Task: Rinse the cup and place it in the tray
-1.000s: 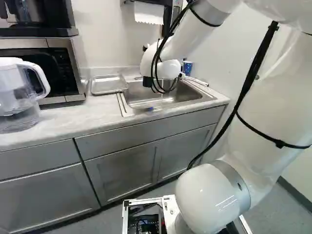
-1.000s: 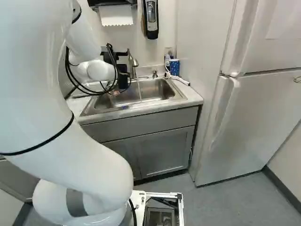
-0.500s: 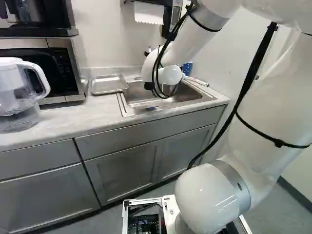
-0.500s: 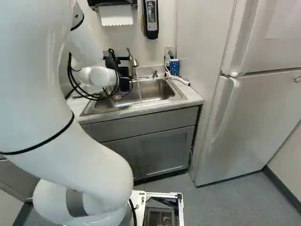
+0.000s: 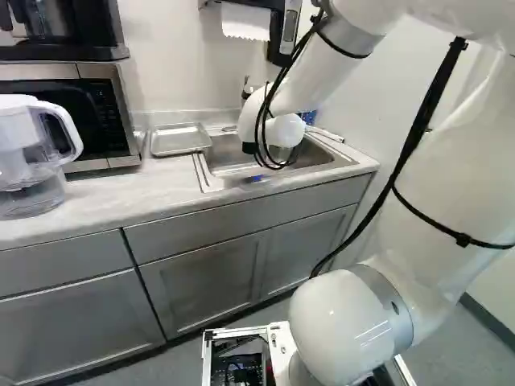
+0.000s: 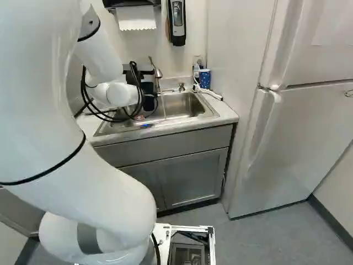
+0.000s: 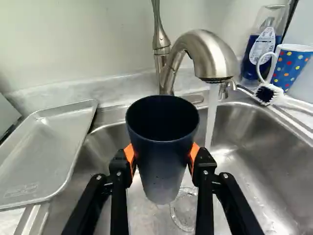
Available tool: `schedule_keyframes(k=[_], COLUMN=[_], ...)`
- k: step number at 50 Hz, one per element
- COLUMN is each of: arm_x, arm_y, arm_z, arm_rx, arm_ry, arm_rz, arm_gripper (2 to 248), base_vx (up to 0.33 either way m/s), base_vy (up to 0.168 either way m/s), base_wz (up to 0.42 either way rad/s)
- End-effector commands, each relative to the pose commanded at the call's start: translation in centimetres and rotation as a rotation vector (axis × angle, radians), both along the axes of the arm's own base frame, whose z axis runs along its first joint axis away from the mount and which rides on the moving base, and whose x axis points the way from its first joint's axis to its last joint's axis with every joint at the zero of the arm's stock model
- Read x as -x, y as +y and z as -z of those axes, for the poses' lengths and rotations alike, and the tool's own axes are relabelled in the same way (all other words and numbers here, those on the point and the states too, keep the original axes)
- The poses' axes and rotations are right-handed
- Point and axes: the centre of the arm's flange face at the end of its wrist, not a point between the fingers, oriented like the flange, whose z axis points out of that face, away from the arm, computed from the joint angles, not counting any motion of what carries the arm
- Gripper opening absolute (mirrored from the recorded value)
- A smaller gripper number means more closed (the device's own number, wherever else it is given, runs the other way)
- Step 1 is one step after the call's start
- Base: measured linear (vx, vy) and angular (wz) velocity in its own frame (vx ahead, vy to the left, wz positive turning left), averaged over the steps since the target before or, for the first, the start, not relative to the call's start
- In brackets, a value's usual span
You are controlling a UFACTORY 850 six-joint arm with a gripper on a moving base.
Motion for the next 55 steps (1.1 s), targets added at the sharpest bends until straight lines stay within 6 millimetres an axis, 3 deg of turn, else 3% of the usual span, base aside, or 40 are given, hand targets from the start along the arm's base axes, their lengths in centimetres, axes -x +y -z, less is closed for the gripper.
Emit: schedule_keyframes(k=[17, 38, 55], arm_x=[0.4, -2.1, -2.2], arm_y=[-2.3, -5.1, -5.2], arm_z=[0.0, 0.0, 0.0], arm_rx=[0.000, 0.000, 0.000], arm_ry=[0.000, 0.000, 0.000], arm_rz=[0.050, 0.116, 0.117], arm_gripper=[123, 123, 123], base_vx=[0.000, 0.000, 0.000], base_vy=[0.000, 0.000, 0.000], base_wz=[0.000, 0.000, 0.000])
